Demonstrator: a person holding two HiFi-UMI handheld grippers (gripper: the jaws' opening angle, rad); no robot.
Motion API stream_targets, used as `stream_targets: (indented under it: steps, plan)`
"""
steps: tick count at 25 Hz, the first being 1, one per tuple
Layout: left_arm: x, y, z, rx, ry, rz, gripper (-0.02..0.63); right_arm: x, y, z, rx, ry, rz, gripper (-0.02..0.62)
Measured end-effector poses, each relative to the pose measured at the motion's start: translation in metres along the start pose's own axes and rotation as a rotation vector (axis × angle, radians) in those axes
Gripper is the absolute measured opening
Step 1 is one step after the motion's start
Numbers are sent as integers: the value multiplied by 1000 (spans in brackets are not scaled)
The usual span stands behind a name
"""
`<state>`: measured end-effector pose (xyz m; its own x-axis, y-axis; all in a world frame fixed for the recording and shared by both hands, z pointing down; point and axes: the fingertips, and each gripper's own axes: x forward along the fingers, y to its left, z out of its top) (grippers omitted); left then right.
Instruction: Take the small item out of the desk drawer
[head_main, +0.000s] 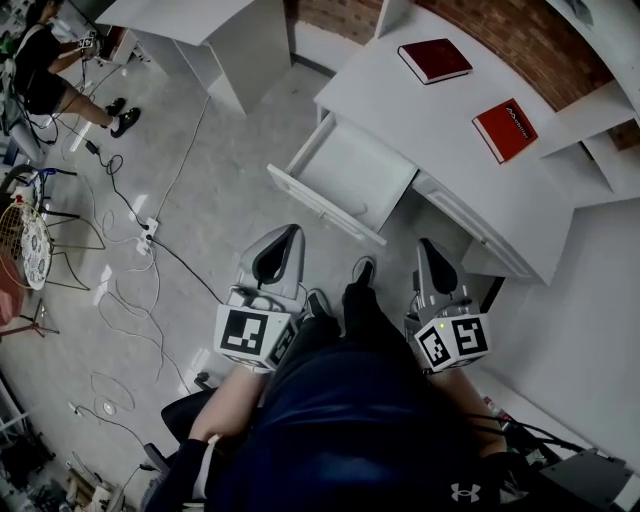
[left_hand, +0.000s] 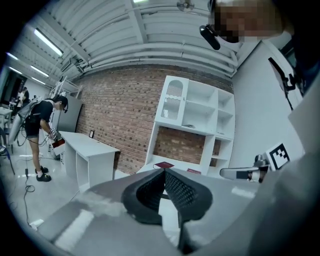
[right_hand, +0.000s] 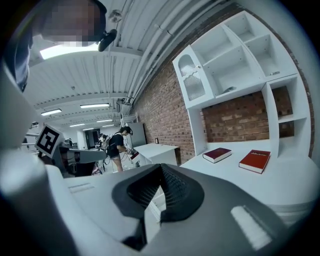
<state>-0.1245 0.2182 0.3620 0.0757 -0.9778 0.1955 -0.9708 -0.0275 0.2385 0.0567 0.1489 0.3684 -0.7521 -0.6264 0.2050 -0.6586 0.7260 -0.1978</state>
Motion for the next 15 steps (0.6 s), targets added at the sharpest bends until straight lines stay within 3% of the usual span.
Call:
stream_targets:
  steps: [15]
  plan:
    - [100, -1, 14, 92, 73, 110, 3, 86, -77, 11, 78, 16, 135, 3]
